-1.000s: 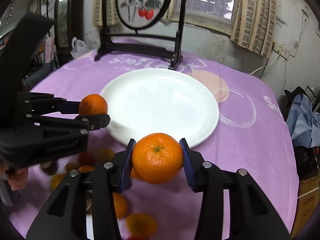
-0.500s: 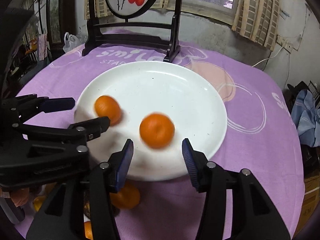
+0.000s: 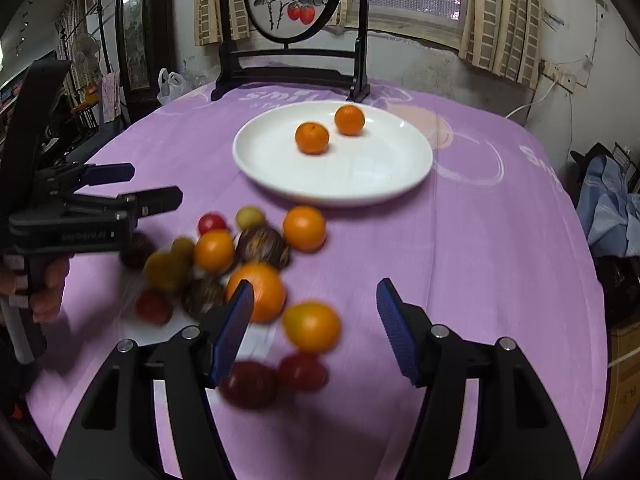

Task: Organize fruits
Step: 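Grasp the dark mangosteen with the left tool while the right tool grasps the dark red plum, then lower the mangosteen and plum onto the white plate and open both tools, then grasp a red tomato with the left tool while the right tool grasps a red cherry tomato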

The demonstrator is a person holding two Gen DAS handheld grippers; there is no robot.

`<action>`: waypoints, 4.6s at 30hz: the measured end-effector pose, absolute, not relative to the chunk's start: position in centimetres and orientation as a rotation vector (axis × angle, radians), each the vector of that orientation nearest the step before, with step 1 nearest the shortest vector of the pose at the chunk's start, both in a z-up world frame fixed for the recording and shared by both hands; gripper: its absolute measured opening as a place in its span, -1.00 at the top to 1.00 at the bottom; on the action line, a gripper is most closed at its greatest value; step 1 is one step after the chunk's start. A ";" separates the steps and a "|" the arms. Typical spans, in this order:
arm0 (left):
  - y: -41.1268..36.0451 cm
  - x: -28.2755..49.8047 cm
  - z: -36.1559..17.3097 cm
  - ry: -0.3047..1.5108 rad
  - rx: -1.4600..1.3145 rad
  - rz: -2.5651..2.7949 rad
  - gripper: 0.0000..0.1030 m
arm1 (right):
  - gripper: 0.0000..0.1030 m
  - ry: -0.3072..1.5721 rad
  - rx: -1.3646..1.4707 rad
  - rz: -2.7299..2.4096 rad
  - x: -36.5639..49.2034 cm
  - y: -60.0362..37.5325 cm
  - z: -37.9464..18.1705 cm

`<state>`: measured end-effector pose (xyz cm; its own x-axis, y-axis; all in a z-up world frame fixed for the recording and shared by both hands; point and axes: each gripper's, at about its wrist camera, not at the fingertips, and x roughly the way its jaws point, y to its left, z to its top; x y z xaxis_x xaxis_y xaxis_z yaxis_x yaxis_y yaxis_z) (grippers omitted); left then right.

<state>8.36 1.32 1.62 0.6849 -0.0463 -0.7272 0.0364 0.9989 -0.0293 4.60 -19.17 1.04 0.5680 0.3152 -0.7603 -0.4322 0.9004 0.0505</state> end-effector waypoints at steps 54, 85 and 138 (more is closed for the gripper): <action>3.5 4.4 -1.5 0.926 0.019 -0.127 0.18 | 0.24 0.902 -0.085 0.530 -0.1 -17.9 -0.3; -1.6 22.4 -0.1 0.924 -0.087 -0.057 -0.33 | 0.14 0.930 -0.152 0.389 20.7 -15.6 -1.9; -1.7 2.9 -3.1 0.933 0.029 -0.194 -0.81 | 0.40 0.936 -0.083 0.466 3.6 -19.0 -3.6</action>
